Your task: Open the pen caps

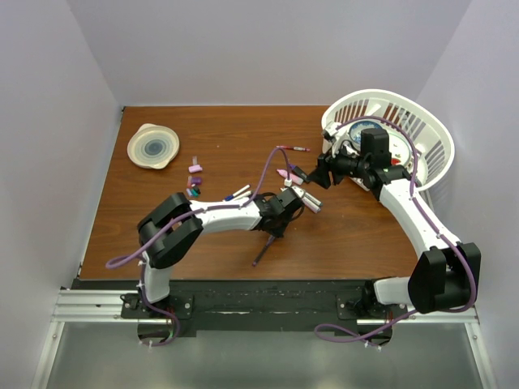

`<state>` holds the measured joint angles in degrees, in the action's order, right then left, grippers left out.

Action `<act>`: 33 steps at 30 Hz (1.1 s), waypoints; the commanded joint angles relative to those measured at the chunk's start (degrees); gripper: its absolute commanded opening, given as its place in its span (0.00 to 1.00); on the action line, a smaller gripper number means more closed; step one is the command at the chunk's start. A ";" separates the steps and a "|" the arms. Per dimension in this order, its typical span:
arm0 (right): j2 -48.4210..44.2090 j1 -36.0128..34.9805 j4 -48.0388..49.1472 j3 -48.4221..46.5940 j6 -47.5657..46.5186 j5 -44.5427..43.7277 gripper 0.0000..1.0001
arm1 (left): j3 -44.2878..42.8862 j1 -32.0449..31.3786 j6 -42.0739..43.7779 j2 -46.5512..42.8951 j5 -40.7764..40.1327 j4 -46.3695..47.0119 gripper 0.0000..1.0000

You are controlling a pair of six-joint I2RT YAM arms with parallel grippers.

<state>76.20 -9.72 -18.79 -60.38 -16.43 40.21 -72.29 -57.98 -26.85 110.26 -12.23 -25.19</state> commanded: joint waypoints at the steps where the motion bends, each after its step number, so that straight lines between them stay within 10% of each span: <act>1: -0.79 0.14 2.09 0.88 0.78 2.68 0.56 | -0.04 -0.30 0.48 0.23 -2.79 -1.97 0.10; 17: 4.81 -1.61 18.47 7.46 15.32 20.40 0.64 | 28.77 21.30 -16.46 -35.27 18.36 38.88 0.00; 24: 10.71 -16.63 31.34 11.68 26.70 19.91 0.73 | 34.06 23.96 -30.09 -33.45 22.51 58.93 0.00; 33: 14.23 -19.20 38.21 13.27 37.95 12.36 0.63 | 34.67 23.96 -33.97 -29.57 23.22 65.36 0.00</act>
<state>90.15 -28.97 14.00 -47.29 15.62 55.86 -38.17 -34.17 -58.22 81.38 10.33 32.49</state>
